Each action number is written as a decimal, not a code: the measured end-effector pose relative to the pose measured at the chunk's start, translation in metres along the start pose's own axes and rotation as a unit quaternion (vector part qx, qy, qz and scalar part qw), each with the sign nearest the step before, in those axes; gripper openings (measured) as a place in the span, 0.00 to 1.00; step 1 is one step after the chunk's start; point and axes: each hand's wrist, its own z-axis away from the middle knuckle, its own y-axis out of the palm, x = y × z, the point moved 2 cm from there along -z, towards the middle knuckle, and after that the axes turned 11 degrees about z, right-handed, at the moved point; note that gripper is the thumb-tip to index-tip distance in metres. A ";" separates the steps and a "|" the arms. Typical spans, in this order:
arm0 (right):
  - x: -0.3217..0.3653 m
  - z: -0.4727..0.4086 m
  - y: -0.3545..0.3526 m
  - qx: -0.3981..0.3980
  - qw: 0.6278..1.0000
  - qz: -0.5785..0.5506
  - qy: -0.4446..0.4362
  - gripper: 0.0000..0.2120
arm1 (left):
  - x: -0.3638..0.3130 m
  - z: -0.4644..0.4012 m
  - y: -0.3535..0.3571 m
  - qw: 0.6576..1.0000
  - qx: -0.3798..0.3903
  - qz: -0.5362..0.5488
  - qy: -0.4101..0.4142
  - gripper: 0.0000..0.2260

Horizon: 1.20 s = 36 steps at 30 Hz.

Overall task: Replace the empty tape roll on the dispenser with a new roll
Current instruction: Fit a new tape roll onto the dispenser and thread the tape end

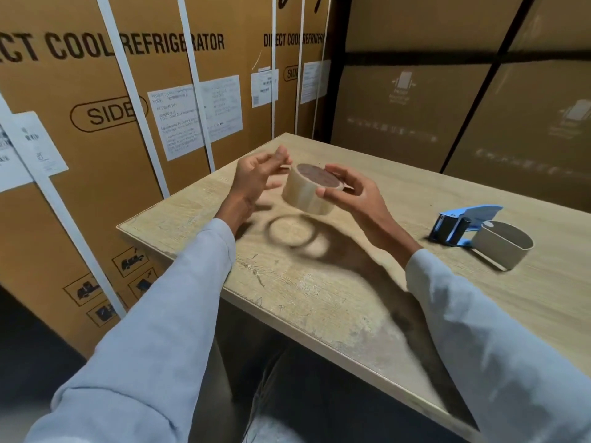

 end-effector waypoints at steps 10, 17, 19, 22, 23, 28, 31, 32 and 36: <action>0.007 0.020 -0.058 -0.117 0.991 -0.024 0.067 0.15 | 0.001 0.010 0.093 0.975 0.186 -0.089 0.086 0.24; -0.003 0.044 -0.097 -0.159 0.983 -0.009 0.089 0.15 | 0.028 0.014 0.149 0.987 0.148 -0.049 0.038 0.22; -0.011 0.053 -0.114 -0.164 0.983 0.032 0.079 0.13 | 0.033 0.015 0.161 0.990 0.138 -0.015 0.004 0.20; -0.023 0.068 -0.139 -0.161 0.981 0.084 0.065 0.21 | 0.040 0.022 0.184 0.988 0.144 0.037 -0.043 0.16; -0.024 0.073 -0.147 -0.169 0.980 0.085 0.063 0.22 | 0.043 0.025 0.193 0.986 0.149 0.051 -0.056 0.15; -0.023 0.099 -0.186 -0.177 0.981 0.028 0.080 0.27 | 0.058 0.032 0.228 0.956 0.225 0.130 -0.138 0.14; -0.029 0.106 -0.200 -0.127 0.986 -0.052 0.099 0.27 | 0.061 0.040 0.250 0.947 0.265 0.122 -0.135 0.15; -0.032 0.108 -0.204 -0.127 0.984 -0.078 0.094 0.26 | 0.061 0.041 0.256 0.951 0.259 0.114 -0.121 0.14; -0.045 0.116 -0.220 -0.189 0.969 -0.143 0.073 0.31 | 0.059 0.041 0.270 0.974 0.186 0.107 -0.068 0.11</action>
